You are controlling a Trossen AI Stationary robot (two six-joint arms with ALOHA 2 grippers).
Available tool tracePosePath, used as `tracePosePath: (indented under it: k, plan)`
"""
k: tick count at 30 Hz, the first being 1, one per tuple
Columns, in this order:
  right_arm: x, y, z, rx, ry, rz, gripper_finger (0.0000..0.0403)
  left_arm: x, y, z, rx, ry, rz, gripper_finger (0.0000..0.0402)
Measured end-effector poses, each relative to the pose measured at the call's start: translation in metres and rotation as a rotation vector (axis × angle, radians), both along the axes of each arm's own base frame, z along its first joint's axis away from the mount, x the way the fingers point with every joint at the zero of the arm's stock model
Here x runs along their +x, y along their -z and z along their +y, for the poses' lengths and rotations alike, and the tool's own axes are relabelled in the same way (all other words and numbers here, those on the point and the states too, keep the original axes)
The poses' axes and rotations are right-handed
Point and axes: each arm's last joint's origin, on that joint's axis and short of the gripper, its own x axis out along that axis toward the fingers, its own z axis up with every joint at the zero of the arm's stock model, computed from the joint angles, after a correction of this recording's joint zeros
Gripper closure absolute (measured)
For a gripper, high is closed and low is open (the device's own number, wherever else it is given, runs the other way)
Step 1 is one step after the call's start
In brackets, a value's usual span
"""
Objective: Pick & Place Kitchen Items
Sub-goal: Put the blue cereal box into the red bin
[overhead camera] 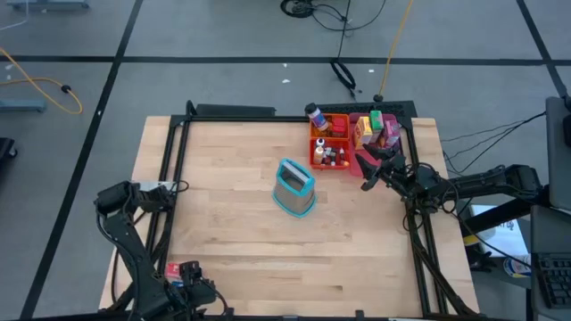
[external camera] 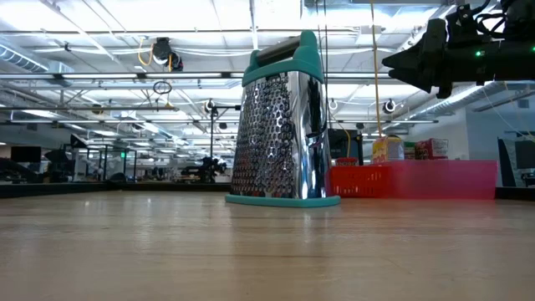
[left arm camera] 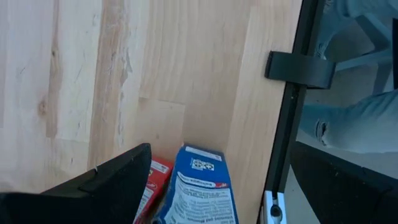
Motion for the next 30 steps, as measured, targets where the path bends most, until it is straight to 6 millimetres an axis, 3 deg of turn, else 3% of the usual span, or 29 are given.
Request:
tracePosePath:
  k: [9,15,30]
  plan:
    - [0.0,0.0,0.0,0.0,0.0,0.0,0.019,0.004,0.0,0.004,0.022,0.051,0.017,0.0023]
    - [0.0,0.001,0.0,0.0,0.0,0.01,0.019,-0.012,0.0,-0.005,0.036,0.19,0.033,0.0023]
    - [0.001,0.004,0.0,0.0,-0.003,0.041,0.019,-0.051,0.0,-0.021,0.054,0.312,0.026,0.0023]
